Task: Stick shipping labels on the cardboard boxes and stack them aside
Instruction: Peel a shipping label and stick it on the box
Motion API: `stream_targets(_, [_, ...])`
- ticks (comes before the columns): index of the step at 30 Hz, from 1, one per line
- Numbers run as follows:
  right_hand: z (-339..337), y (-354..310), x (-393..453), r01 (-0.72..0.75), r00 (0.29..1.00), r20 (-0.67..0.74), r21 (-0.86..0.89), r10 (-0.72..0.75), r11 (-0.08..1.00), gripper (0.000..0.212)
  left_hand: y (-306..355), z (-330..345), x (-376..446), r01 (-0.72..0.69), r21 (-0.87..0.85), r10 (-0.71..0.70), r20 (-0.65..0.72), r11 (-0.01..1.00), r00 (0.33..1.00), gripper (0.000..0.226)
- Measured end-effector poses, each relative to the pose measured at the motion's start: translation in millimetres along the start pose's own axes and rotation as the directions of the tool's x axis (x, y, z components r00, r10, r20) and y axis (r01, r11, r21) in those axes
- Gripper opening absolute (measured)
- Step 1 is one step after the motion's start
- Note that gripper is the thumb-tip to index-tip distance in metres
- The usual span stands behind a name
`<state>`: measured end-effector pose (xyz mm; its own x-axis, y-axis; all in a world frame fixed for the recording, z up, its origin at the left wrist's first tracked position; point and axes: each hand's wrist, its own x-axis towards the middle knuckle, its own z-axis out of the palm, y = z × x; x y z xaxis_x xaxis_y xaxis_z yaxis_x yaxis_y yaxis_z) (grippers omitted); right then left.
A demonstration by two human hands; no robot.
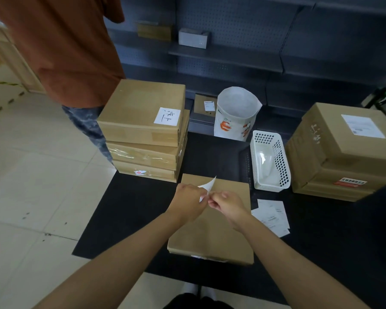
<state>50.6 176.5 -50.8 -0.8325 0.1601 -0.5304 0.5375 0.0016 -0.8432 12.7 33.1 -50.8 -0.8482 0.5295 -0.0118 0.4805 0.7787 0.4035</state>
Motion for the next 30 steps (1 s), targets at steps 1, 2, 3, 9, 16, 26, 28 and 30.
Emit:
stream_targets(1, [-1.4,-0.7,-0.5,0.016,1.000,0.002,-0.070,-0.016,0.997,0.020,0.7,-1.6,0.1,-0.014,0.037,0.013,0.016,0.999,1.000,0.032])
stream_targets(2, [-2.7,-1.7,-1.0,0.035,0.999,0.006,-0.144,-0.034,0.989,0.021,1.0,-2.3,0.7,-0.028,0.066,0.025,0.037,0.997,0.999,0.033])
stream_targets(3, [-3.8,-3.3,-1.8,0.055,0.998,0.010,-0.209,-0.055,0.976,0.024,1.6,-3.1,1.2,-0.035,0.089,0.029,0.058,0.995,0.998,0.033])
stream_targets(9, [-8.6,-11.6,-6.4,0.131,0.991,0.056,-0.339,-0.119,0.932,0.028,3.7,-2.2,3.5,-0.014,0.108,0.005,0.079,0.994,0.997,0.035])
stream_targets(16, [-12.1,-7.2,-2.1,0.133,0.991,0.043,-0.364,-0.126,0.922,0.034,8.3,0.0,6.2,0.019,0.042,-0.022,0.068,0.999,0.997,0.035])
stream_targets(26, [-21.7,-6.1,-3.0,0.190,0.982,0.057,-0.405,-0.183,0.894,0.029,17.3,7.4,11.1,0.034,-0.083,-0.033,0.015,0.996,0.999,0.032])
stream_targets(28, [-23.4,-5.8,-1.5,0.234,0.970,0.052,-0.451,-0.237,0.861,0.029,17.5,9.4,12.8,0.040,-0.121,-0.036,0.030,0.992,0.999,0.031])
stream_targets(30, [-25.4,-5.6,-0.4,0.246,0.966,0.044,-0.459,-0.254,0.854,0.027,16.5,12.3,14.2,0.031,-0.169,-0.026,0.031,0.985,0.999,0.032])
